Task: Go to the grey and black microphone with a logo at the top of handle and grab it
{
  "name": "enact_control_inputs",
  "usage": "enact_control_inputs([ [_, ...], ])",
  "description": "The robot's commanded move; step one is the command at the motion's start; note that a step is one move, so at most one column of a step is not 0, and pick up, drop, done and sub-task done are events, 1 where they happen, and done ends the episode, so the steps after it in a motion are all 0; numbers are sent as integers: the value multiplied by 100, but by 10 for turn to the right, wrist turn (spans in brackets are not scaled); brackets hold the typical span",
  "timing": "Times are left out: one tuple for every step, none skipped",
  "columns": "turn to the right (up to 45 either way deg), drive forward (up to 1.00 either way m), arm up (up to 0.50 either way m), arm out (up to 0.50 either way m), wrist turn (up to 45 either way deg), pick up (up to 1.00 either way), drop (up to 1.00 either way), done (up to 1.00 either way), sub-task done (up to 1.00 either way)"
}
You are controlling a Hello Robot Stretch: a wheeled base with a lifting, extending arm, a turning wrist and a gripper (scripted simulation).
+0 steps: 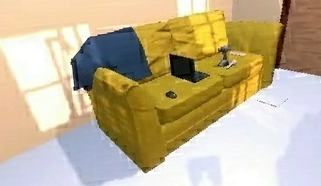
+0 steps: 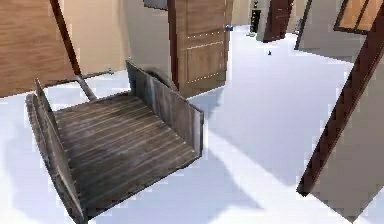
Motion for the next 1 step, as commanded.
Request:
enact_control_inputs([
  [0,95,0,0,0,0,0,0,0],
])
